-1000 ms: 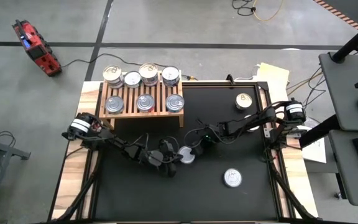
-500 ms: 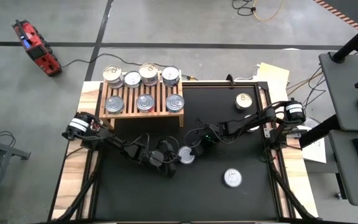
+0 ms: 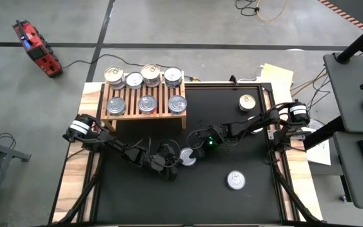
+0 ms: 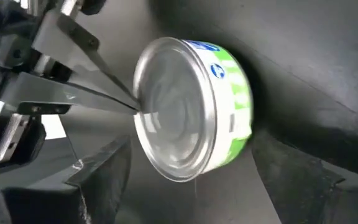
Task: Stack canned seafood by type on shelf
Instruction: Put the green tuna can on the shelf
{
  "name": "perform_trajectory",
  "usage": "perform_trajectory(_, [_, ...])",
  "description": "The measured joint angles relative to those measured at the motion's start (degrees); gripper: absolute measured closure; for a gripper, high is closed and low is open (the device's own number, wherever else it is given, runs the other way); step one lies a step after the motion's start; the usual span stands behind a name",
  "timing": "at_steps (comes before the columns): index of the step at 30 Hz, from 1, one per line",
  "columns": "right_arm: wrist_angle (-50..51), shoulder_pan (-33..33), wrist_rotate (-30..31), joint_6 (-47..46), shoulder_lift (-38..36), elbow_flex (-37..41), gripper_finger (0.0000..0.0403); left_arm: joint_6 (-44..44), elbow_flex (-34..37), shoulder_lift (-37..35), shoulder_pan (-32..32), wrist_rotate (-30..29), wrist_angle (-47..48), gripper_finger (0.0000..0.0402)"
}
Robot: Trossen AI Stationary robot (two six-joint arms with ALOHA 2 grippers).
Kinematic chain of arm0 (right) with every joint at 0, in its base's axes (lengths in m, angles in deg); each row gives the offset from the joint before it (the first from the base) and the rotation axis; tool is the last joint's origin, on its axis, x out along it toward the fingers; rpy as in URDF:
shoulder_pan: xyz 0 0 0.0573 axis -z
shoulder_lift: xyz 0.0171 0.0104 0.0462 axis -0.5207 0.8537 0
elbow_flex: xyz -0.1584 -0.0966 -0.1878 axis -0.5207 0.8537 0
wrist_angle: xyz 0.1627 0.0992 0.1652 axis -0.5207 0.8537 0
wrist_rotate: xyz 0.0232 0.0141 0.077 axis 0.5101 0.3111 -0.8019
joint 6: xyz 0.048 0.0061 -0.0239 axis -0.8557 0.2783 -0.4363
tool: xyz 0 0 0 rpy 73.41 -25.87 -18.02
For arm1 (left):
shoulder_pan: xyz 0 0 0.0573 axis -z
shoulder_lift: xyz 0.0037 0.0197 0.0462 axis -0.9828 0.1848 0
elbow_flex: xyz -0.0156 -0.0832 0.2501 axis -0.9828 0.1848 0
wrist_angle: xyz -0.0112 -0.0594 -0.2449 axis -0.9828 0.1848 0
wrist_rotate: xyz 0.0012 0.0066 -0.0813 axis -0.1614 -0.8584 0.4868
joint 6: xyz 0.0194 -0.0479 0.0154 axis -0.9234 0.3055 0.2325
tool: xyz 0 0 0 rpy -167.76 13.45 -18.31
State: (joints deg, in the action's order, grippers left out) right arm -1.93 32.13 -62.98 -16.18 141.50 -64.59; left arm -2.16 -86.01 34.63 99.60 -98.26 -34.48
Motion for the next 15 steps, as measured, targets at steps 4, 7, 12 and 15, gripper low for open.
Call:
perform_trajectory(4, [-0.46,0.00,0.36,0.95,0.00,0.00,0.0073,0.06,0.03,0.04,0.08,-0.44,-0.02,0.0401])
perform_trajectory(7, [-0.92,0.00,0.37,1.01,0.00,0.00,0.0072,0.69,0.04,0.07,0.36,-1.04,0.00,0.0401])
perform_trajectory(12, [-0.88,0.00,0.42,1.72,0.00,0.00,0.0075,2.87,0.09,0.93,1.86,-4.58,-0.88,0.0401])
perform_trajectory(15, [-0.99,0.00,0.86,2.17,0.00,0.00,0.0075,3.45,0.09,1.18,2.26,-5.67,-1.06,0.0401])
